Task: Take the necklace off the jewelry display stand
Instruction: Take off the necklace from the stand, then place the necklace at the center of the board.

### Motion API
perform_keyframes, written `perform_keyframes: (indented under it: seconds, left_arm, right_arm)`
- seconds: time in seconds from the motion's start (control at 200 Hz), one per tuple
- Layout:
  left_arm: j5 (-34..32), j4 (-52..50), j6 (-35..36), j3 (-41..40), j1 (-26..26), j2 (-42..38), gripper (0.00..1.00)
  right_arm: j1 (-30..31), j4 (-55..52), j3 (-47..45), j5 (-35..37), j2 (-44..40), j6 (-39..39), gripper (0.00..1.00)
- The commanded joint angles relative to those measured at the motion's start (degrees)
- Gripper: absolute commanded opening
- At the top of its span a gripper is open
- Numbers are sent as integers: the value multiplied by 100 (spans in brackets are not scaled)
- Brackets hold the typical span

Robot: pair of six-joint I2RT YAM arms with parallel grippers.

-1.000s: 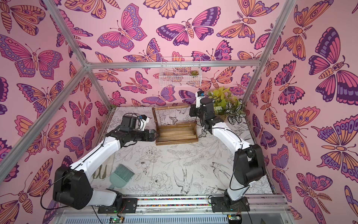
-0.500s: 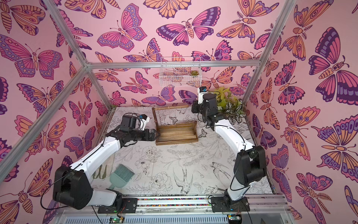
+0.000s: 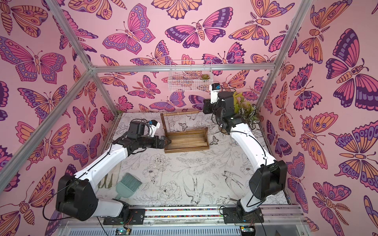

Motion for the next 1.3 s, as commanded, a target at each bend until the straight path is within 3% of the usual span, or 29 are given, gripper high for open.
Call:
perform_keyframes:
  seconds: [0.0, 0.345, 0.736, 0.911, 1.297]
  left_arm:
    - [334, 213, 145, 36, -72, 103, 99]
    - [602, 368, 499, 255, -322, 210, 96]
    - [906, 834, 712, 265, -413, 116, 92]
    - [1282, 1322, 808, 5, -536, -159, 92]
    - [1314, 1596, 961, -115, -591, -319, 95]
  right_arm:
    - [90, -396, 283, -253, -164, -102, 2]
    - [381, -1170, 718, -622, -563, -190, 1]
    - [1169, -1412, 959, -777, -688, -43, 1]
    - [1503, -1465, 904, -737, -795, 61, 1]
    - [2012, -1454, 957, -672, -851, 229, 0]
